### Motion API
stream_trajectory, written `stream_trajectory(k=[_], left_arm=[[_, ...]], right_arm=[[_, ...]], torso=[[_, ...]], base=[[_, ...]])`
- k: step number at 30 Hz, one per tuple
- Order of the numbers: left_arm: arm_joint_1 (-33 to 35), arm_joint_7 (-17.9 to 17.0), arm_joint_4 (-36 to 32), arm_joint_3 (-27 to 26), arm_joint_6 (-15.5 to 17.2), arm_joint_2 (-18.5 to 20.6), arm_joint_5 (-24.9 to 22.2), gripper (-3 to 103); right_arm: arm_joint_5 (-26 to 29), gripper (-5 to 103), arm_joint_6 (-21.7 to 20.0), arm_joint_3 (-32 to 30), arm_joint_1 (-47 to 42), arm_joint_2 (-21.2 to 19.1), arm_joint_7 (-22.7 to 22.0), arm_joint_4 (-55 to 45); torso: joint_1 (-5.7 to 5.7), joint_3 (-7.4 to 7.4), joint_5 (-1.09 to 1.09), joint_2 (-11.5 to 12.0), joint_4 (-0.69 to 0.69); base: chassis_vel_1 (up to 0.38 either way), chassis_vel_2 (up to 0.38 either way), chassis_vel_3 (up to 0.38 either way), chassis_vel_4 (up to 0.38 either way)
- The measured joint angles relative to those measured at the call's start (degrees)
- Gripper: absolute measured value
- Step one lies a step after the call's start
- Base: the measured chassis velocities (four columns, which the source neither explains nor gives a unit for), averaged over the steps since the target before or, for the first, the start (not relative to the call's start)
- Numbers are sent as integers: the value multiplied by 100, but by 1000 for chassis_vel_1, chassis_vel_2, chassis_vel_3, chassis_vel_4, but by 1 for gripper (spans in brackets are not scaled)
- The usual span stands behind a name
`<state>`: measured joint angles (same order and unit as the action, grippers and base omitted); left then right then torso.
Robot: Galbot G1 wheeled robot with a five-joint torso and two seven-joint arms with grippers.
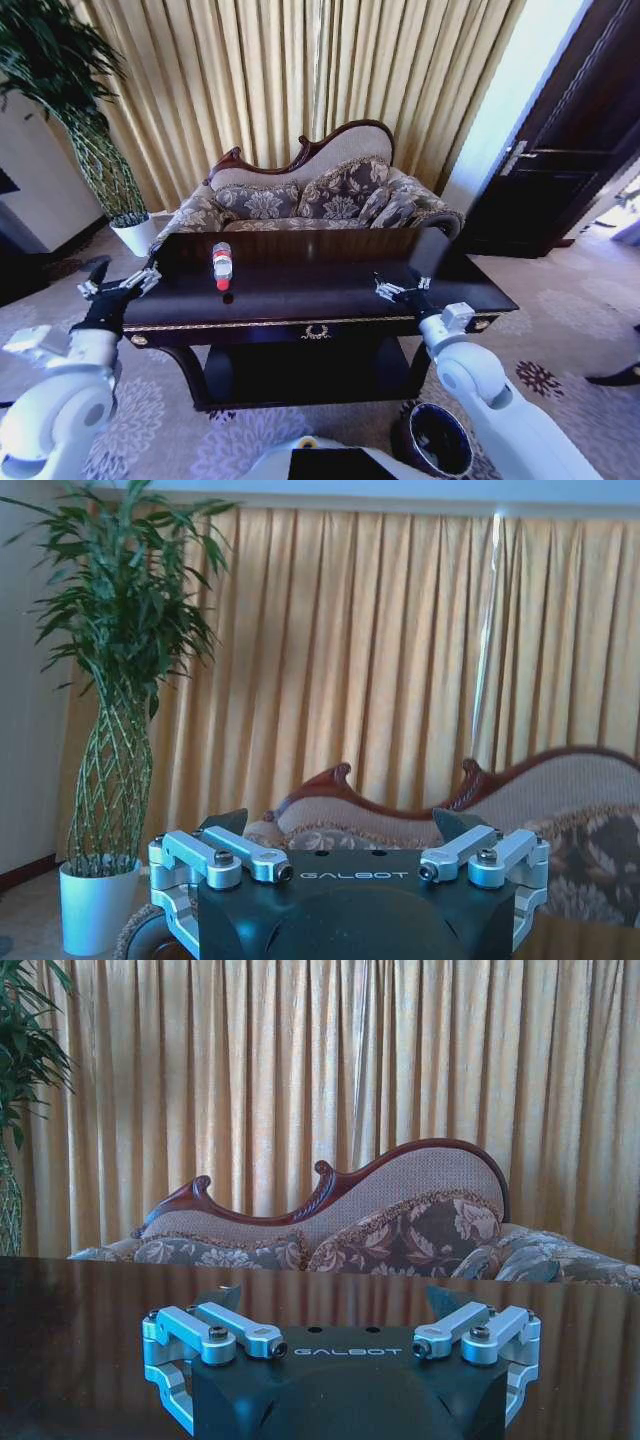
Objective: Move to the front of the table and place the trash on the table into the trash bin.
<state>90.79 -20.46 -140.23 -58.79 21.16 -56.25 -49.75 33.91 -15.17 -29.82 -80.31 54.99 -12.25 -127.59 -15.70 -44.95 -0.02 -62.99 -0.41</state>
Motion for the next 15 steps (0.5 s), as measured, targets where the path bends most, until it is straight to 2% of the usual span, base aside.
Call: stream_trajectory(k=[3,4,6,8,11,12,15], left_arm=[[-277,-310,-2,56,347,416,-426,100],[-277,-310,-2,56,347,416,-426,100],[-567,-581,65,232,526,775,-822,100],[-608,-621,88,270,540,826,-859,100],[-1049,-1062,327,741,655,1246,-1141,100],[-1049,-1062,327,741,655,1246,-1141,100],[-1455,-1374,510,1315,736,1478,-1291,100]], right_arm=[[-12,100,11,3,-39,22,-1,2],[-12,100,11,3,-39,22,-1,2],[-42,100,20,20,-84,41,-2,-2],[-48,100,22,22,-91,45,-2,-4],[-69,100,29,24,-128,63,-2,-14],[-69,100,29,24,-128,63,-2,-14],[-80,100,32,24,-156,85,-2,-16]], torso=[[0,0,0,0,-1],[0,0,0,0,-1],[-1,0,0,1,-1],[-1,0,1,1,-2],[0,0,1,0,-1],[0,0,1,0,-1],[-1,0,0,1,-1]], base=[[0,0,0,0],[0,0,0,0],[0,0,0,0],[0,0,0,0],[0,0,0,0],[0,0,0,0],[0,0,0,0]])
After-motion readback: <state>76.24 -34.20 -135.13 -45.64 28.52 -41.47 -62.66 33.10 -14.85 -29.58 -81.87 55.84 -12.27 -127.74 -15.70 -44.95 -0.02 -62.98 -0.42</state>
